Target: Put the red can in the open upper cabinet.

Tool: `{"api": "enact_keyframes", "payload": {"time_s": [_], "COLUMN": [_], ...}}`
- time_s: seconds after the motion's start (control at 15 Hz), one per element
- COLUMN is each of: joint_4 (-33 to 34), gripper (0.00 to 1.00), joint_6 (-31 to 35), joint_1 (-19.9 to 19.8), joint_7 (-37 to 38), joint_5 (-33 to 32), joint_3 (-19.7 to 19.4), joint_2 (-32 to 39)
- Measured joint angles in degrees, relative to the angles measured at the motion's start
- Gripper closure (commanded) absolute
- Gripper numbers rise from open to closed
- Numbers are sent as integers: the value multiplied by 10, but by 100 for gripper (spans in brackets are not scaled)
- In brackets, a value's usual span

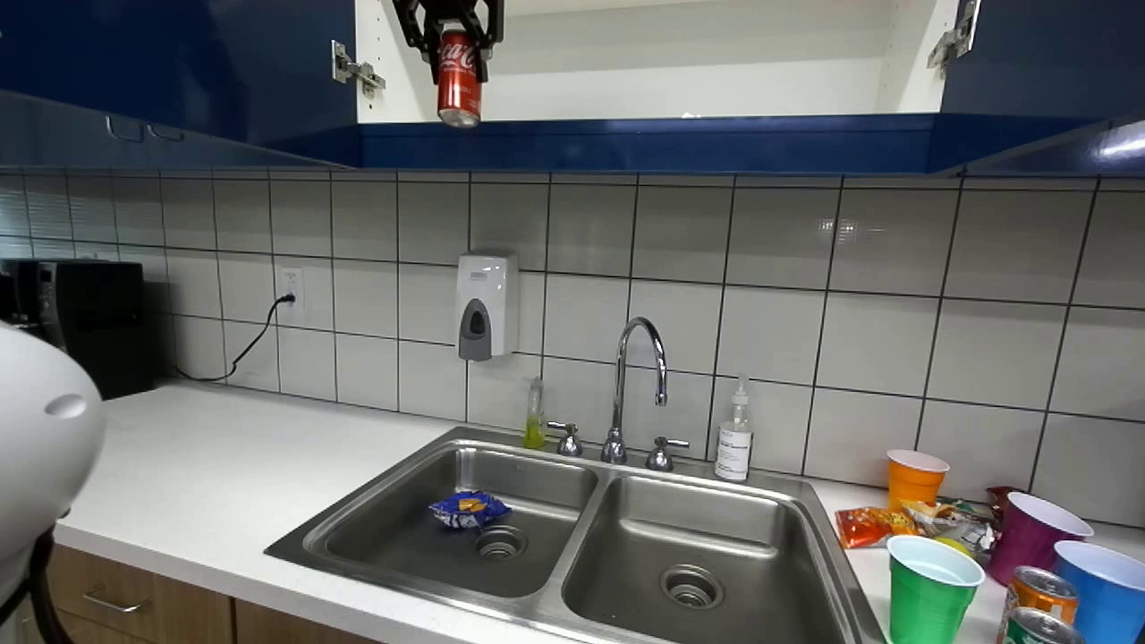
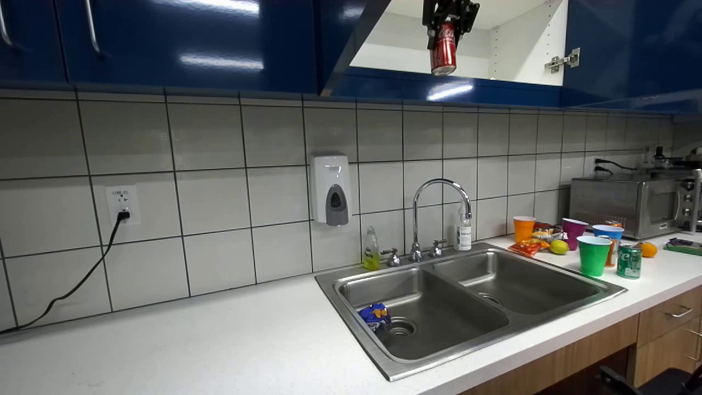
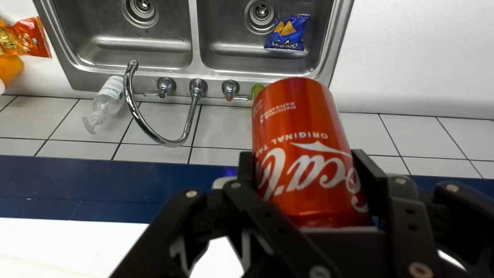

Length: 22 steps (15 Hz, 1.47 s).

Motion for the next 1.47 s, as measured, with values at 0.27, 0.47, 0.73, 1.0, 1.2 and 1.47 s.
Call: {"api": "enact_keyframes", "payload": {"time_s": [0.27, 0.47, 0.73, 1.0, 1.2, 1.47], "joint_4": [15, 24, 35, 46, 56, 61], "gripper": [62, 62, 62, 62, 62, 62], "joint_6": [1, 1, 1, 2, 5, 23], "joint_1": [0, 0, 0, 0, 0, 0], "joint_7": [0, 0, 0, 0, 0, 0], "joint_5": [-13, -16, -17, -18, -20, -37], "joint_3": [0, 0, 0, 0, 0, 0], "joint_2": [6, 10, 12, 13, 14, 15]}}
